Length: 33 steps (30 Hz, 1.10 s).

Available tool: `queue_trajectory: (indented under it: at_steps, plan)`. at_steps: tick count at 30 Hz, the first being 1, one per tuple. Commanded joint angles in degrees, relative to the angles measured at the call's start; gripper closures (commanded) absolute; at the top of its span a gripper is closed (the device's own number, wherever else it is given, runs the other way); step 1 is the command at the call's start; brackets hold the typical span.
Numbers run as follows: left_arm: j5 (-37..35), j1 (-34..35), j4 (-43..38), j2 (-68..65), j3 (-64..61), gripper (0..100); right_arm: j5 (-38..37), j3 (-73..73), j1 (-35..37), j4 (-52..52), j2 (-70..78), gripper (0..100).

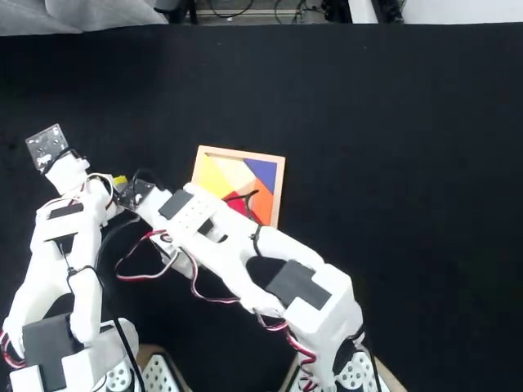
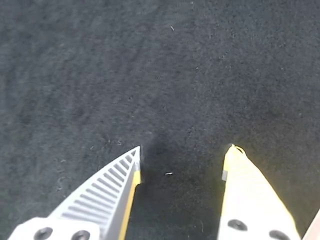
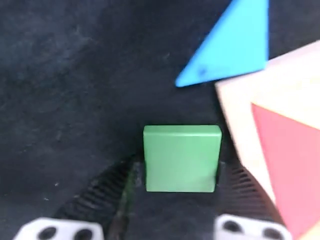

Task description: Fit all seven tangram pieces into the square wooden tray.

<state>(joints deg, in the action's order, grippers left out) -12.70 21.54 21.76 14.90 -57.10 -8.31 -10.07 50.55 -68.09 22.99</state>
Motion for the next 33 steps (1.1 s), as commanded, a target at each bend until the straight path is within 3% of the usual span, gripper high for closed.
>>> queue_trajectory:
  at_steps: [1,11,19,26,33]
  plan:
    - [0.1,0.0,-1.1,0.4,3.0,74,0.0,2.2,1.1,0.1,0.3,98.0]
    - [0.1,0.0,-1.1,0.4,3.2,74,-0.1,6.1,-6.9,-11.1,-8.7,98.8]
    - [0.1,-0.1,-1.2,0.4,3.2,74,-0.4,5.0,-20.7,-6.7,-22.4,98.7]
    - [0.1,-0.3,-1.2,0.4,3.3,74,-2.0,13.8,-27.8,-0.1,-10.9,98.7]
    - [0.1,-0.5,-1.2,0.4,3.3,74,-2.3,31.9,-29.1,-7.7,6.5,98.7]
